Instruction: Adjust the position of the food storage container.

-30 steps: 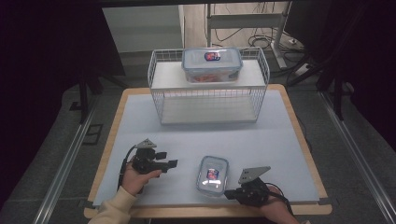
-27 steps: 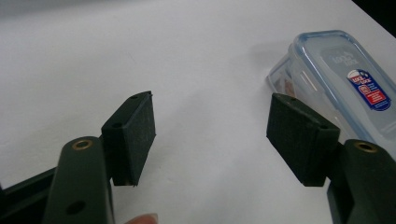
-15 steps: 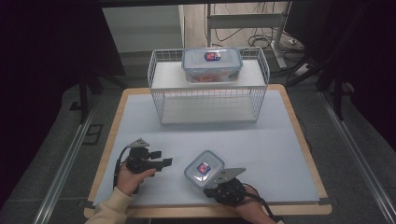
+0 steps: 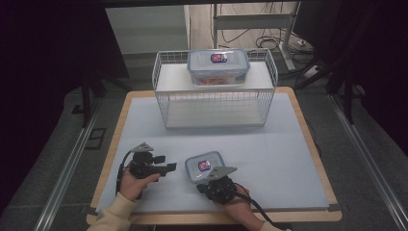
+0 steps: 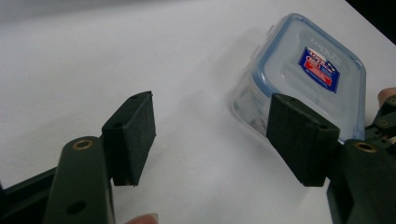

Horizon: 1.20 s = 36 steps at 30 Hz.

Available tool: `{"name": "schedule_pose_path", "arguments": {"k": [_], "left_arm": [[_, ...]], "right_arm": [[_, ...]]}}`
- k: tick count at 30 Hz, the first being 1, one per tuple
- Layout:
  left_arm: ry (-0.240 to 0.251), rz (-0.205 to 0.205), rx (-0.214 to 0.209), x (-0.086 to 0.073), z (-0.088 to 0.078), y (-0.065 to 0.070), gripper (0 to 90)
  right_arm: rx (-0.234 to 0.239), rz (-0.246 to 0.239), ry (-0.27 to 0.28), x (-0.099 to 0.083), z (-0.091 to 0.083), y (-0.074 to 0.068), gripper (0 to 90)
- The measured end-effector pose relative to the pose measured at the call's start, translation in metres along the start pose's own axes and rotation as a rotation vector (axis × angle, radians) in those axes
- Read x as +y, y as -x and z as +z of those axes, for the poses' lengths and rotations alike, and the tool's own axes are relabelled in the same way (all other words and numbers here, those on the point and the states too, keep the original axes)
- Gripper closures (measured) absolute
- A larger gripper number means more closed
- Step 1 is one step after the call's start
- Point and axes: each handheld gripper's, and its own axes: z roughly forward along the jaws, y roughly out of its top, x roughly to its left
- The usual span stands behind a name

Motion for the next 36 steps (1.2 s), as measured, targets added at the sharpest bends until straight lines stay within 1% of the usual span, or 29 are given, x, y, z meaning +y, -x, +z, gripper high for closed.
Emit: {"name": "schedule_pose_path", "arguments": {"k": [2,3,4,7,9,12,15,18,20,21,22,23,25,26,27,28,29,30,31,32,33,34,35,36], "left_arm": [[0.001,-0.001,0.000,0.000,0.000,0.000,32.7],[0.004,-0.002,0.002,0.000,-0.001,-0.001,32.7],[0.004,-0.002,0.002,0.000,-0.001,-0.001,32.7],[0.006,-0.004,0.004,0.000,-0.001,-0.002,32.7],[0.005,-0.004,0.004,0.000,-0.001,-0.002,32.7],[0.001,-0.002,0.004,0.000,0.000,-0.002,32.7],[0.000,0.000,0.006,-0.001,0.000,-0.001,32.7],[0.002,0.000,0.005,0.000,-0.001,-0.002,32.7],[0.002,-0.001,0.004,0.000,-0.001,-0.002,32.7],[0.001,-0.001,0.004,0.000,-0.001,-0.002,32.6],[0.001,-0.001,0.004,0.000,-0.001,-0.002,32.7],[0.002,-0.001,0.003,0.000,-0.001,-0.001,32.6],[0.002,0.001,0.002,0.000,-0.001,0.000,32.6],[0.002,0.001,0.002,0.000,-0.001,0.000,32.6],[0.002,-0.001,0.002,0.000,-0.001,0.000,32.6],[0.001,0.000,0.003,0.000,-0.001,0.000,32.6],[0.001,0.000,0.003,0.000,-0.001,0.000,32.6],[-0.001,0.001,0.003,0.000,-0.001,0.000,32.6],[-0.003,0.001,0.003,0.000,0.000,0.001,32.5],[-0.003,0.001,0.003,0.000,0.000,0.001,32.5],[-0.003,0.003,0.003,0.000,0.000,0.001,32.5],[-0.003,0.003,0.003,0.000,0.000,0.001,32.4],[-0.004,0.003,0.001,0.000,0.001,0.001,32.4],[-0.004,0.003,0.001,0.000,0.001,0.001,32.4]], "right_arm": [[-0.005,0.005,0.003,0.002,0.003,-0.001,89.9],[-0.018,0.012,0.005,0.004,0.008,-0.002,89.9],[-0.018,0.012,0.005,0.004,0.008,-0.002,89.9],[-0.039,0.036,0.014,0.009,0.017,-0.004,89.9],[-0.043,0.037,0.015,0.010,0.018,-0.004,89.9],[-0.070,0.054,0.026,0.013,0.024,-0.002,89.9],[-0.072,0.056,0.025,0.014,0.027,-0.003,89.9],[-0.058,0.055,0.021,0.014,0.026,-0.003,89.9],[-0.038,0.047,0.026,0.012,0.019,-0.004,89.9],[-0.026,0.041,0.029,0.011,0.009,-0.005,89.9],[-0.026,0.041,0.029,0.011,0.009,-0.005,89.9],[-0.019,0.037,0.036,0.008,-0.002,-0.003,89.9],[-0.012,0.040,0.046,0.004,-0.013,0.000,89.9],[-0.012,0.040,0.046,0.004,-0.013,0.000,89.9],[-0.009,0.045,0.047,0.001,-0.020,0.003,89.8],[-0.008,0.052,0.056,-0.004,-0.033,0.011,89.8],[-0.008,0.052,0.056,-0.004,-0.033,0.011,89.8],[-0.009,0.059,0.058,-0.006,-0.038,0.014,89.8],[-0.008,0.075,0.061,-0.010,-0.049,0.024,89.8],[-0.008,0.075,0.061,-0.010,-0.049,0.024,89.8],[-0.008,0.092,0.063,-0.014,-0.057,0.031,89.8],[-0.008,0.092,0.063,-0.014,-0.057,0.031,89.8],[-0.011,0.103,0.068,-0.017,-0.064,0.036,89.8],[-0.011,0.103,0.068,-0.017,-0.064,0.036,89.8]]}}
